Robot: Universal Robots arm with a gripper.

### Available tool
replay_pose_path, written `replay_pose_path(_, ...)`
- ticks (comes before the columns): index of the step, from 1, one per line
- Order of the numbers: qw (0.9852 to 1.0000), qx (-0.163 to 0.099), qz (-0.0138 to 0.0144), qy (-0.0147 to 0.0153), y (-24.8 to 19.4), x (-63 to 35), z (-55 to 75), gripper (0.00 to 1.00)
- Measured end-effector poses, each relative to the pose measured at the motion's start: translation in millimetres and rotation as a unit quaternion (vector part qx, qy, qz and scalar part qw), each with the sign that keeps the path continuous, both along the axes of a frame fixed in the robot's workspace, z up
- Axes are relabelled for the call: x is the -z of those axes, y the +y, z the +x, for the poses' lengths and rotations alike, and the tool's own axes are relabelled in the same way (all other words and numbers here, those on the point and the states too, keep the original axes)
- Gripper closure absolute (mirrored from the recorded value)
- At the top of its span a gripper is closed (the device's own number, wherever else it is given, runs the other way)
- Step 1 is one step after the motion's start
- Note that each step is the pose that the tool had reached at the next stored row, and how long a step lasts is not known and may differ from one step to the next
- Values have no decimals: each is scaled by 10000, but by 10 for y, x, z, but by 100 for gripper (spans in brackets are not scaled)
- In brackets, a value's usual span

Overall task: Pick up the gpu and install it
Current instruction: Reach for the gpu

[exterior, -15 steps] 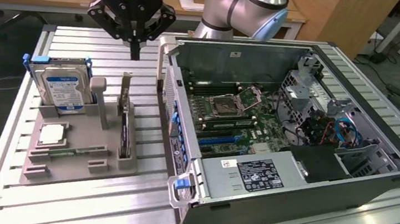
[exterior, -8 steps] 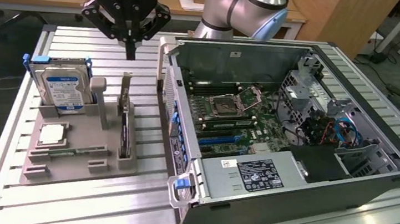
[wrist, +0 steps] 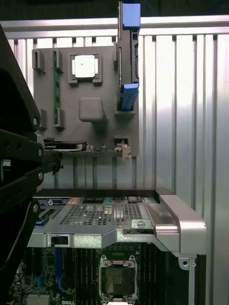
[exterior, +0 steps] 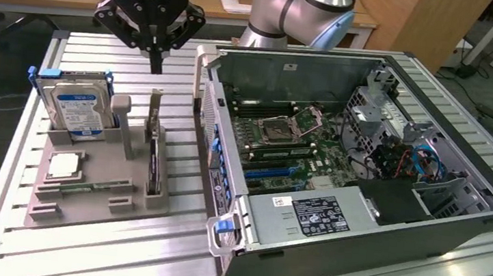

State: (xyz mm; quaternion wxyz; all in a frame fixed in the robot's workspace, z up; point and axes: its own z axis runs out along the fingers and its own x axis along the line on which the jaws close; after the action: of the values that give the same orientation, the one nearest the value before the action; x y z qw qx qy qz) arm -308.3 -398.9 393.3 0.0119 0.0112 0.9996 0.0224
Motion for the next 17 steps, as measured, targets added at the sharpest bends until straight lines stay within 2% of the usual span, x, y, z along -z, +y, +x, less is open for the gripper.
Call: replay_pose_path(17, 10000, -44, 0, 0, 0, 0, -122, 90)
